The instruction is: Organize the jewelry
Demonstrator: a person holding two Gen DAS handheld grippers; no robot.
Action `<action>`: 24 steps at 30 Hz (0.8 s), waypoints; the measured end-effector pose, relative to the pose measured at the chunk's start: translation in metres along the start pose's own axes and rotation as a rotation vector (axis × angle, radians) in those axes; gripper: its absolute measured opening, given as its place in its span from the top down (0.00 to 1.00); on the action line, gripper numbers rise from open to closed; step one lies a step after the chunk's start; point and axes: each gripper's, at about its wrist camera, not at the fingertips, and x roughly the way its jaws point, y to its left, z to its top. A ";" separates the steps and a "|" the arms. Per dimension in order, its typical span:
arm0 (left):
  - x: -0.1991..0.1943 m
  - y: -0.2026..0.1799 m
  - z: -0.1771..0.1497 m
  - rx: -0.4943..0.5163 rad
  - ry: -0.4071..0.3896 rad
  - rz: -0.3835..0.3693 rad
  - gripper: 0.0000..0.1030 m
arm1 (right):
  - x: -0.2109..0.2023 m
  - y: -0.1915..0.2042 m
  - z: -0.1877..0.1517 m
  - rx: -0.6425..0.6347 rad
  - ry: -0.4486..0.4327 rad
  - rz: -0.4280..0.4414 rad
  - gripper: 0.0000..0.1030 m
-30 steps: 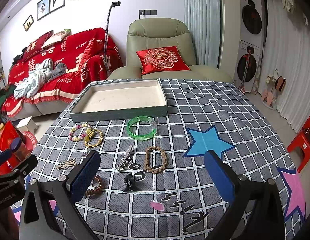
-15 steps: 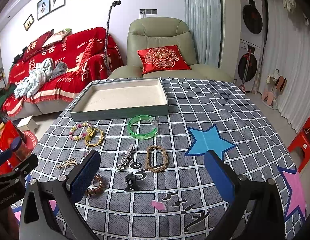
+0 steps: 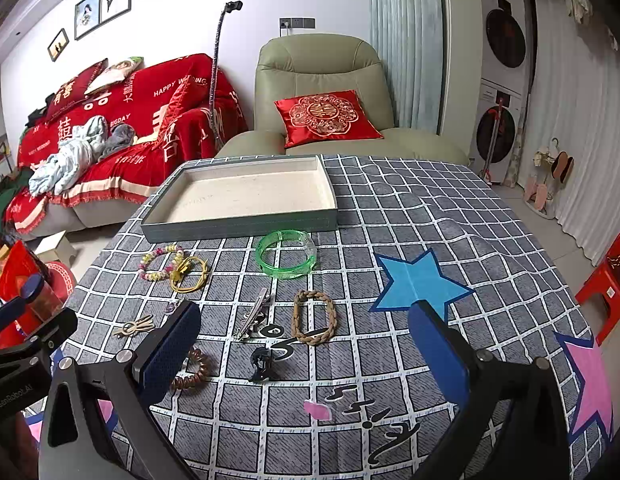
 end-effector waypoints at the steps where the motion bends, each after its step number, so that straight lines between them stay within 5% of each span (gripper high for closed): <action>1: 0.000 -0.001 0.000 0.000 0.000 0.000 0.00 | 0.000 0.001 -0.001 0.000 0.001 0.001 0.00; 15: 0.001 -0.001 0.000 0.002 0.006 -0.001 0.00 | 0.000 0.001 -0.001 0.003 0.004 0.001 0.00; 24: 0.025 0.007 -0.001 0.040 0.093 -0.012 0.00 | 0.012 -0.007 -0.016 0.029 0.069 -0.010 0.00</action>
